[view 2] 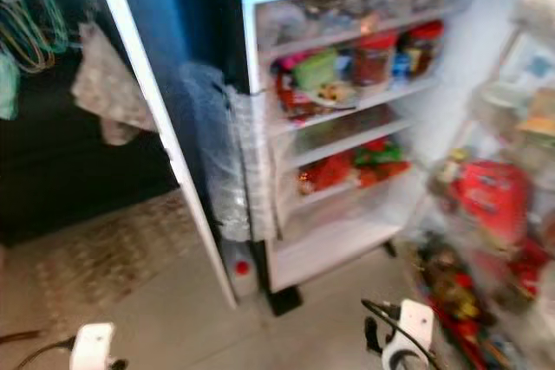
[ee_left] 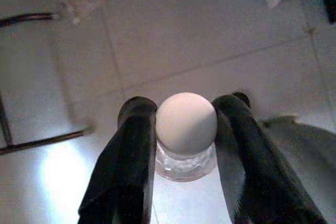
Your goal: Restocking fridge
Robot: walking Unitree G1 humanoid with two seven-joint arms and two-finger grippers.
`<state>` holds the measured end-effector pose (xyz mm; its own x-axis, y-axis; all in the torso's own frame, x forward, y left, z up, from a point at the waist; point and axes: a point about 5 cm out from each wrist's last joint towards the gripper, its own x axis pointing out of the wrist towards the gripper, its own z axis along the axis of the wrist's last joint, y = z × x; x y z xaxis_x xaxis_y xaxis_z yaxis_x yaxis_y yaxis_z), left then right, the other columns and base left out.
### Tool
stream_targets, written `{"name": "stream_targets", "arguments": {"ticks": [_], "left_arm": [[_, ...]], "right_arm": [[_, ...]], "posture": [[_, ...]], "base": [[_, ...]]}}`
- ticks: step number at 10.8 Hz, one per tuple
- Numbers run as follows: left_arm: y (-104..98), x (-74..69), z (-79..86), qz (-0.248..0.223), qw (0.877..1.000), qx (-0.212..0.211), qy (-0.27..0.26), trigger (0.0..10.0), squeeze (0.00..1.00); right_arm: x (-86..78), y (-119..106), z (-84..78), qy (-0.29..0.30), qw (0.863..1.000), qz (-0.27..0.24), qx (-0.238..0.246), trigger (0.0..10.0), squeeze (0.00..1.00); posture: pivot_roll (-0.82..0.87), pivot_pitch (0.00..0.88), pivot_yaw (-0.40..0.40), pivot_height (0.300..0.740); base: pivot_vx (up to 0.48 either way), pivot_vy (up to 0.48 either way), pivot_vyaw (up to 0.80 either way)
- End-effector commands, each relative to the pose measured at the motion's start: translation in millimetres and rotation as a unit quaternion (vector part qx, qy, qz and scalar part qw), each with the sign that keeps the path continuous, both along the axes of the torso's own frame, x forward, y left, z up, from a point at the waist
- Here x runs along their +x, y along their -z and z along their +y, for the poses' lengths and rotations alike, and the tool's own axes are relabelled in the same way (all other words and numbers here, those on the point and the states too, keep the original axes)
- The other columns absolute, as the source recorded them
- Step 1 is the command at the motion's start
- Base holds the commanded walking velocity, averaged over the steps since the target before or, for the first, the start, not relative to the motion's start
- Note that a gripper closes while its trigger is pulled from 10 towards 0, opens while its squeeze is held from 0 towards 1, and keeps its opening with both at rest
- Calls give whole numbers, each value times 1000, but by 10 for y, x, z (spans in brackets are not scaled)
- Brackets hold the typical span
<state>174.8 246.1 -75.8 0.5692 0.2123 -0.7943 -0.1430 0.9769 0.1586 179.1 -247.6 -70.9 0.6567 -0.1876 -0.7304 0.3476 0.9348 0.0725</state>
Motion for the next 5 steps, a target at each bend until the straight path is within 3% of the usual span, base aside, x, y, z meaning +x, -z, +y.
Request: {"name": "stream_targets", "arguments": {"ticks": [1,2,4,5], "left_arm": [[-5,39,-45,-4,1000,-7,2,10000,0],[-7,42,-43,-5,1000,-7,2,10000,0],[-8,43,-43,-6,1000,-7,1,10000,0],[-6,41,-46,-4,1000,-7,2,10000,0]], "right_arm": [[-167,42,-119,20,1000,20,-3,10000,0],[-209,54,-142,18,999,27,-8,10000,0],[-233,68,-132,16,999,33,-9,10000,0],[-229,86,-76,18,999,36,-5,10000,0]], "posture": [[-87,0,42,740],[-84,0,41,740],[-84,0,41,740],[-84,0,39,740]], "base": [[0,0,0],[0,0,0],[0,0,675],[0,0,0]]}}
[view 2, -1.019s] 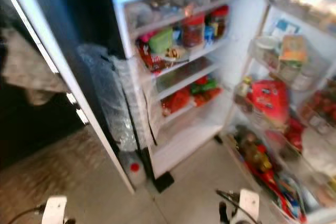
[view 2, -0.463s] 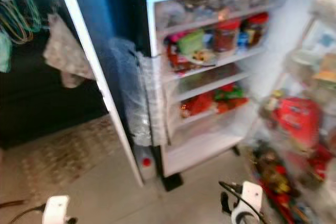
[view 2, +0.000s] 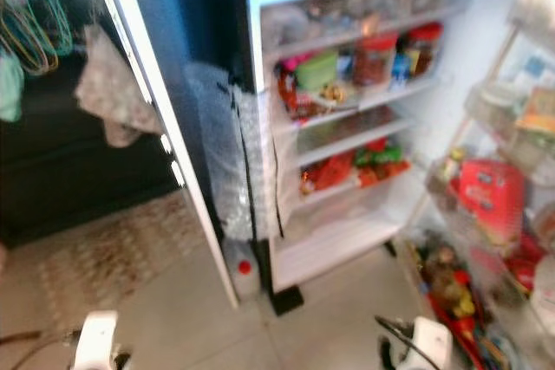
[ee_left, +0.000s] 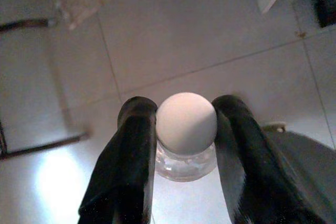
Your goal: Restocking fridge
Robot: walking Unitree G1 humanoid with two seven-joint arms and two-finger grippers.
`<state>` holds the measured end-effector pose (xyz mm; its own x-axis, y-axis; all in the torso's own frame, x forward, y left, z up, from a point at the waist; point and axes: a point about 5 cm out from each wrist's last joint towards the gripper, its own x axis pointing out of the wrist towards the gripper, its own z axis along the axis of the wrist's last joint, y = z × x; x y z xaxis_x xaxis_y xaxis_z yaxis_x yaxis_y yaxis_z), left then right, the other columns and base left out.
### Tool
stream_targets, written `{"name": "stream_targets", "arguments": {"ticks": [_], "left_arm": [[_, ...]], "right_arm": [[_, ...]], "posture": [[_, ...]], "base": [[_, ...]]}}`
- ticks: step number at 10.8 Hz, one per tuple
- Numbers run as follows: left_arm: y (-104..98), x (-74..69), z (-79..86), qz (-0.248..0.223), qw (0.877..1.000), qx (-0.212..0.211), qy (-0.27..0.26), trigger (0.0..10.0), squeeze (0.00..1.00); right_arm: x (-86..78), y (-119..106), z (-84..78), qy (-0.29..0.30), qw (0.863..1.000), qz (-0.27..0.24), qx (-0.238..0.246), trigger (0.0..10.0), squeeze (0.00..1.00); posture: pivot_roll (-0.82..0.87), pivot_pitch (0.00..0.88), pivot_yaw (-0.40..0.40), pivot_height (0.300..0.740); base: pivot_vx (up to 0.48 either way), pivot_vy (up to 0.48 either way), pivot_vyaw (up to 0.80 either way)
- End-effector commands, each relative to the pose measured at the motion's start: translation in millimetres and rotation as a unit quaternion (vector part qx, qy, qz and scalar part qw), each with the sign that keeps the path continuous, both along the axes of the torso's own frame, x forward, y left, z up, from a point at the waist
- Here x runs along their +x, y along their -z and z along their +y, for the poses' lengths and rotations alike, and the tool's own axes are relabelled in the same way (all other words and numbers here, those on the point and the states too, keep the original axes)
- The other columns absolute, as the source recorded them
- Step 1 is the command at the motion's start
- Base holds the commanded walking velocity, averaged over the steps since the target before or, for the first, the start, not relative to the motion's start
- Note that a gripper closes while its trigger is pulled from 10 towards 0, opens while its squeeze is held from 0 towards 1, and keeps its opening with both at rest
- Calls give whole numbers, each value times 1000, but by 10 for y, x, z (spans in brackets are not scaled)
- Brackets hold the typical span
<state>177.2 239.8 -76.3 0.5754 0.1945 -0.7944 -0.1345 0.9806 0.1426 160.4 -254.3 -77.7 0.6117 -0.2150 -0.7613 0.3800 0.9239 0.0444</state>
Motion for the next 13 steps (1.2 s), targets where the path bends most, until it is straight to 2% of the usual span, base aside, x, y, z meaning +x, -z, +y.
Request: {"name": "stream_targets", "arguments": {"ticks": [1,6,9,10,11,13], "left_arm": [[-9,14,12,-1,1000,-1,-3,10000,0],[-14,22,14,-3,1000,0,-1,10000,0],[-15,26,12,-2,1000,-1,-1,10000,0],[-13,25,9,-3,1000,-2,-1,10000,0],[-12,23,5,-2,1000,-2,0,10000,0],[-10,22,0,-2,1000,-2,0,10000,0]], "right_arm": [[-24,18,16,3,1000,7,1,10000,0],[28,-3,17,3,1000,3,-1,10000,0],[-3,6,5,1,1000,6,-3,10000,0],[-33,-4,-53,9,1000,1,-8,10000,0],[-33,-36,-126,16,999,-9,-27,10000,0],[109,-123,-140,35,997,-53,-45,10000,0]], "posture": [[-88,0,39,740],[-85,0,36,740],[-85,0,37,740],[-89,0,38,740],[-92,0,36,740],[-97,0,35,740]], "base": [[266,0,0],[278,0,0],[185,0,0],[0,0,0],[0,0,0],[0,0,0]]}}
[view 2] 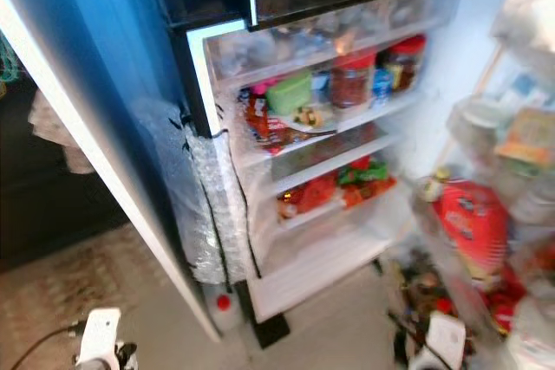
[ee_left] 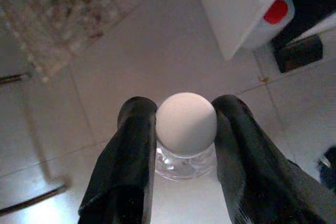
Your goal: Restocking fridge
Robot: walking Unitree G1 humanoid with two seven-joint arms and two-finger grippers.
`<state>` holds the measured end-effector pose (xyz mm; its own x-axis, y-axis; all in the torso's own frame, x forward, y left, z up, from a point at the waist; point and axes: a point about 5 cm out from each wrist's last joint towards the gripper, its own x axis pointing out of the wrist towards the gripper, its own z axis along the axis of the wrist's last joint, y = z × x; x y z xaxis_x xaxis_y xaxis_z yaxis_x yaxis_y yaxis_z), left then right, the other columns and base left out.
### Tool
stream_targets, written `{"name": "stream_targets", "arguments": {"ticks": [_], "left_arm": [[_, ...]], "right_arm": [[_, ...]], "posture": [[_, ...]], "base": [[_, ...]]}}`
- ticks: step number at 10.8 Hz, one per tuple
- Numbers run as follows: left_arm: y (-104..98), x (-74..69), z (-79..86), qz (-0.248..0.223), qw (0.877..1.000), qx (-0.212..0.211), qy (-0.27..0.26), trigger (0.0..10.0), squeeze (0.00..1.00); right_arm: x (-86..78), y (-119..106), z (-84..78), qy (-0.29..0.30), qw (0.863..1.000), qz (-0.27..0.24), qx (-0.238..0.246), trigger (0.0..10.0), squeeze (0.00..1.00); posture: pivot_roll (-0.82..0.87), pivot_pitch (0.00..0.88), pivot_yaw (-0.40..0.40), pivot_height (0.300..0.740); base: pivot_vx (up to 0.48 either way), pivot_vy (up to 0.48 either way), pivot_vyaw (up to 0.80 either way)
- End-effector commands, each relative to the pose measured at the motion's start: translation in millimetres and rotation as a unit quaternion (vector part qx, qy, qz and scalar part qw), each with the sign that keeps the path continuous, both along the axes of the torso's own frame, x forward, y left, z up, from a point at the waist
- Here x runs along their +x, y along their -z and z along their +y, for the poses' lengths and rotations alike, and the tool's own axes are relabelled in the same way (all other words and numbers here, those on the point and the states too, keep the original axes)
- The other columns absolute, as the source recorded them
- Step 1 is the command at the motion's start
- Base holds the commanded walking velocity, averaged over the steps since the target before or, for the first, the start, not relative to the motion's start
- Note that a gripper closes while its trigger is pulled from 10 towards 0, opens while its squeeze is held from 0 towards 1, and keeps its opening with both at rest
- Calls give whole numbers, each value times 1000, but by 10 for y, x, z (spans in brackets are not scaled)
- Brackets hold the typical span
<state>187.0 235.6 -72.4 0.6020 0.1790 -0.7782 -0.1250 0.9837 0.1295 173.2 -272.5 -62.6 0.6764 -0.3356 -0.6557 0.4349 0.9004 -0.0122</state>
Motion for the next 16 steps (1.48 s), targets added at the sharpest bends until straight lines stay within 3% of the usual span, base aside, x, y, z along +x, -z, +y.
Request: {"name": "stream_targets", "arguments": {"ticks": [1,2,3,4,5,6,10,16], "left_arm": [[29,-75,38,13,1000,2,-6,10000,0],[29,-75,39,13,1000,2,-6,10000,0],[29,-74,40,13,1000,3,-6,10000,0],[26,-72,45,12,1000,5,-6,10000,0],[24,-71,49,12,1000,7,-6,10000,0],[23,-71,52,13,1000,8,-4,10000,0],[21,-71,57,12,1000,10,-2,10000,0],[26,-83,59,14,1000,13,1,10000,0]], "right_arm": [[93,-55,12,5,1000,-25,-7,10000,0],[330,-258,-68,10,995,-95,-27,10000,0],[424,-364,-83,-3,990,-131,-45,10000,0],[522,-553,-108,-13,976,-193,-98,10000,0],[549,-716,-140,4,959,-235,-157,10000,0],[554,-810,-151,33,948,-258,-182,10000,0],[561,-828,-73,67,946,-249,-197,10000,0],[516,-759,-175,109,950,-210,-204,10000,0]], "posture": [[-100,0,35,740],[-100,0,35,740],[-106,0,34,740],[-105,0,32,740],[-107,0,35,740],[-113,0,37,740],[-106,0,39,740],[-107,0,40,740]], "base": [[0,0,0],[0,0,0],[0,0,0],[0,0,0],[0,0,0],[0,0,0],[0,0,0],[0,0,0]]}}
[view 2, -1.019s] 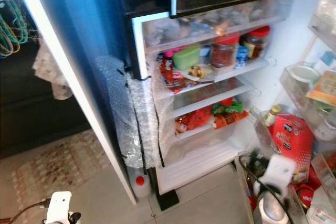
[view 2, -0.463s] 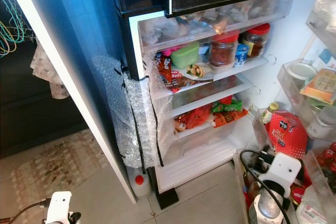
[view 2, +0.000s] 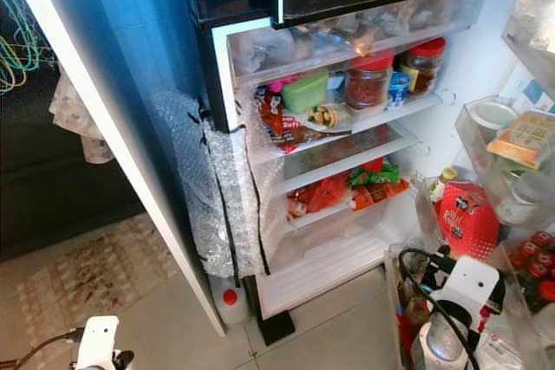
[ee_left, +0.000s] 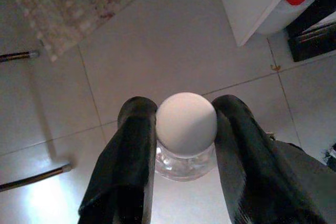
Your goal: Restocking fridge
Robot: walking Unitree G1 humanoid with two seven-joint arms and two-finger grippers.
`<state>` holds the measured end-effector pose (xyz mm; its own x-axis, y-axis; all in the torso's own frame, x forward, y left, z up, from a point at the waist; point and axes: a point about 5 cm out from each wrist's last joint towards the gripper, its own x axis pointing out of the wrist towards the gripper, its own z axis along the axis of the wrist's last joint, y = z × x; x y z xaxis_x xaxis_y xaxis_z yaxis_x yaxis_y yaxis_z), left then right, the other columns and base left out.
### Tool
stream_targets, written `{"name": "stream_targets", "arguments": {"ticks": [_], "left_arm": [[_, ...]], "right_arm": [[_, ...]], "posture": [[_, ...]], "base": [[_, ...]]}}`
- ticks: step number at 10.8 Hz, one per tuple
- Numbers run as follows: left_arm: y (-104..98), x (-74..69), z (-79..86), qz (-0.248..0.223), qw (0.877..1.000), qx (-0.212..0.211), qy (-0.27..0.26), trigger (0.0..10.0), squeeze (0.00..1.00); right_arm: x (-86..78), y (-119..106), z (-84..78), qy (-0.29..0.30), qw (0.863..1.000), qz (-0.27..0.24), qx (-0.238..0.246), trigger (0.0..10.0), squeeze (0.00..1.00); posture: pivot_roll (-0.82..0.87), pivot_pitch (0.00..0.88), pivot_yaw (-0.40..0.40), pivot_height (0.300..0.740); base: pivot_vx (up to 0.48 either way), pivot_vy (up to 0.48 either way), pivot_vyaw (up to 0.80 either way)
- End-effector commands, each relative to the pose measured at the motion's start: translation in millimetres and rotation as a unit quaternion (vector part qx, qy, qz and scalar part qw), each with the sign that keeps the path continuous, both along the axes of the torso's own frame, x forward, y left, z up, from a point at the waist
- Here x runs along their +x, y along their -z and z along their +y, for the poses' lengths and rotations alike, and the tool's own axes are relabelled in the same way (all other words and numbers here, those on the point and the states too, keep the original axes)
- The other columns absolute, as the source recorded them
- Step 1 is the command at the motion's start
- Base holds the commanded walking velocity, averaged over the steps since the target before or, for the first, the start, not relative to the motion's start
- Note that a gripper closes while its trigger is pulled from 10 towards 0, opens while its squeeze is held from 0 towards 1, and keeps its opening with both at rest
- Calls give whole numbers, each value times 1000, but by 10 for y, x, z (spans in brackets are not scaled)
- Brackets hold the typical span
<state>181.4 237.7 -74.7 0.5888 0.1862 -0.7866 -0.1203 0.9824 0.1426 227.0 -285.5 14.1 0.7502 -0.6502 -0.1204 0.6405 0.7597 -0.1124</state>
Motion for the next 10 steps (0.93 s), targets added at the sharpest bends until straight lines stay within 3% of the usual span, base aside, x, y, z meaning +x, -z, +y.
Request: {"name": "stream_targets", "arguments": {"ticks": [1,4,6,8,10], "left_arm": [[3,-27,40,5,1000,8,0,10000,0],[-3,-18,48,4,1000,8,-4,10000,0],[-1,-21,48,5,1000,8,-6,10000,0],[4,-34,55,9,1000,13,-4,10000,0],[0,-30,60,7,1000,16,-1,10000,0]], "right_arm": [[-26,15,-60,11,1000,9,0,10000,0],[-39,1,-186,28,1000,14,2,10000,0],[-109,-29,-400,44,999,25,-6,10000,0],[-320,-93,-782,95,994,43,-18,10000,0],[-462,-165,-1026,123,990,59,-30,10000,0]], "posture": [[-108,0,41,740],[-111,0,38,740],[-102,0,39,740],[-110,0,45,740],[-114,0,47,740]], "base": [[0,0,0],[0,0,0],[0,0,0],[0,0,0],[0,0,0]]}}
